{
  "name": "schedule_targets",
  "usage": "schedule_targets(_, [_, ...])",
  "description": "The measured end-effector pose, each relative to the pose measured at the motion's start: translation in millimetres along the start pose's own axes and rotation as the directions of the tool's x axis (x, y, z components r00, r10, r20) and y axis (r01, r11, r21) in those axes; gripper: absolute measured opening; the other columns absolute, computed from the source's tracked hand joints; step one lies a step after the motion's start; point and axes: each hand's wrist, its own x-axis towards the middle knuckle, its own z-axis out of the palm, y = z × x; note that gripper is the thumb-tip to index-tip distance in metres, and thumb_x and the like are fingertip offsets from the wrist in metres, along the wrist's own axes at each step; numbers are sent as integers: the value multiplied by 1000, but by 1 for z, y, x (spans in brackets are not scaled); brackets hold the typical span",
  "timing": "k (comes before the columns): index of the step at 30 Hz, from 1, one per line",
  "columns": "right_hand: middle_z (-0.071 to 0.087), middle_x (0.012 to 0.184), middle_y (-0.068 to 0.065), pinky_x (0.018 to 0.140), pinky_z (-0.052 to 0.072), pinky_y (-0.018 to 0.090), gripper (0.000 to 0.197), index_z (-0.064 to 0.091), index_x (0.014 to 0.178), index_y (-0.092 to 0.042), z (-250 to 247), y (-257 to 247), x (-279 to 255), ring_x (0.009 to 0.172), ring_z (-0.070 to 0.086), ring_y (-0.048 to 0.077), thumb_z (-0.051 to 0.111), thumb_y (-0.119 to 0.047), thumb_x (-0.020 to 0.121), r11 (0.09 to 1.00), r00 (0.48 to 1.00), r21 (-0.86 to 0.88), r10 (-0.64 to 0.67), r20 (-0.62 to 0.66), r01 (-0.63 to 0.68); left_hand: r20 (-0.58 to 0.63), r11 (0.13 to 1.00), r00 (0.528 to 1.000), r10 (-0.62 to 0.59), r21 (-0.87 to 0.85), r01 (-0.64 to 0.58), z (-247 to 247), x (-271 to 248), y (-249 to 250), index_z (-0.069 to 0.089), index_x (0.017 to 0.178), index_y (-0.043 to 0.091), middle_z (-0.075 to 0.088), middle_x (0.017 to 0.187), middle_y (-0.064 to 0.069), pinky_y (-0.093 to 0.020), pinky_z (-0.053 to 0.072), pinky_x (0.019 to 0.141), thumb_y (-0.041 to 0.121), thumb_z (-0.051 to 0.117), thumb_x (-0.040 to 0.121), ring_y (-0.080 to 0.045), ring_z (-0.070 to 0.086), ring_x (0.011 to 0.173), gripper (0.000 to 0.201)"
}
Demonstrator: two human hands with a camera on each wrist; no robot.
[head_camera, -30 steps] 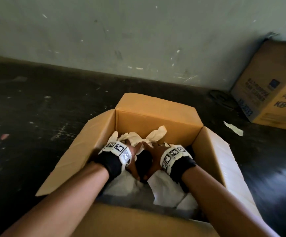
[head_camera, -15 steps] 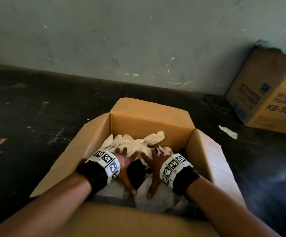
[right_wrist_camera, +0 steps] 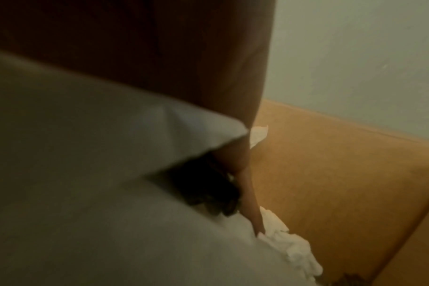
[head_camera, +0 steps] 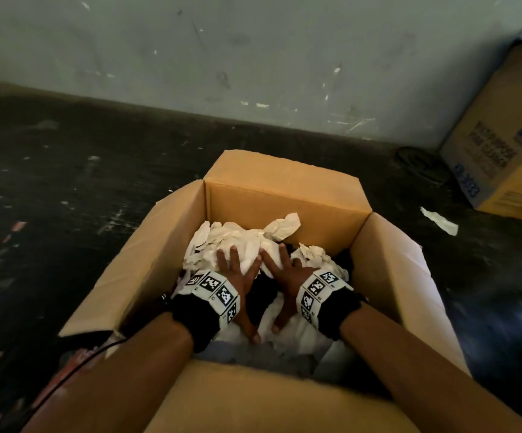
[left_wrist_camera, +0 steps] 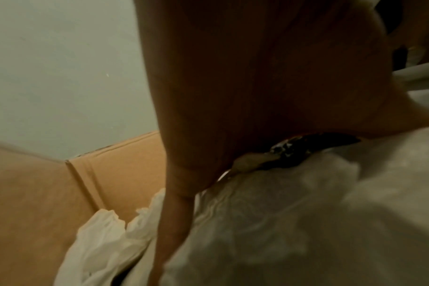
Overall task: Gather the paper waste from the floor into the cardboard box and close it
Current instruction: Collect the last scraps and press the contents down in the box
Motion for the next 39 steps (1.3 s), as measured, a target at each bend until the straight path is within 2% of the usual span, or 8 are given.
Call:
schedule_targets(8, [-22,156,18,112,25,57,124,-17,148,-32,-7,-6,4,143,10,46,80,-37,71,1000,1000,-12,29,-4,-29,-3,999,1000,8,-34,-8,-7,0,-5,-35,134,38,-40,146,-16,-66,-3,111,72,76,41,-43,-31,134,149])
schedule_targets(12, [-11,159,14,117,16,54,133,-15,148,-36,-28,-8,-14,146,4,39,80,-60,57,994,1000,-108,19,12,-18,16,1000,1000,27,-15,-27,-36,-25,-7,-29,137,41,-24,154,-13,-59,2,114,79,70,42,-39,-15,142,142])
schedule_targets(18, [38,150,3,113,31,40,102,21,149,-24,-72,-12,-65,139,35,26,80,-42,68,979,993,201,60,-105,-38,-102,897,905,412,-127,-423,-92,-87,-10,25,142,35,26,146,17,-19,18,103,47,74,72,-7,30,133,86])
schedule_targets(22, [48,143,0,110,34,37,70,35,143,-27,-82,-10,-120,132,44,22,68,-38,83,922,955,362,222,-197,-139,-101,892,890,444,-47,-450,-89,-103,-10,22,144,32,29,153,5,-35,25,113,64,60,74,-19,31,137,86])
schedule_targets(26, [57,131,0,94,46,34,49,50,128,-28,-67,-6,-165,110,57,19,59,-48,85,855,856,323,479,-193,-406,-52,860,860,508,85,-503,-81,-129,4,18,146,29,38,148,1,-32,34,106,66,52,79,-20,40,131,84])
schedule_targets(31, [59,125,6,85,46,36,64,50,129,-19,-27,-9,-217,111,59,26,48,-65,85,622,596,386,778,-200,-682,57,813,831,553,184,-553,-56,-160,14,11,147,32,30,152,-3,-35,31,105,56,45,89,-21,33,135,71])
schedule_targets(36, [45,142,19,104,40,41,86,20,147,-13,10,-15,-224,128,46,34,40,-69,85,404,533,699,845,-38,-590,127,770,781,611,133,-624,-23,-167,0,-4,147,32,12,158,0,-39,23,114,56,43,89,-20,19,142,78])
schedule_targets(39, [32,151,20,111,32,40,88,3,152,-17,14,-26,-225,136,37,35,39,-66,88,311,522,819,853,-16,-482,114,771,779,617,110,-627,-8,-168,-19,-20,137,42,0,159,2,-46,22,115,74,30,76,-21,15,143,85])
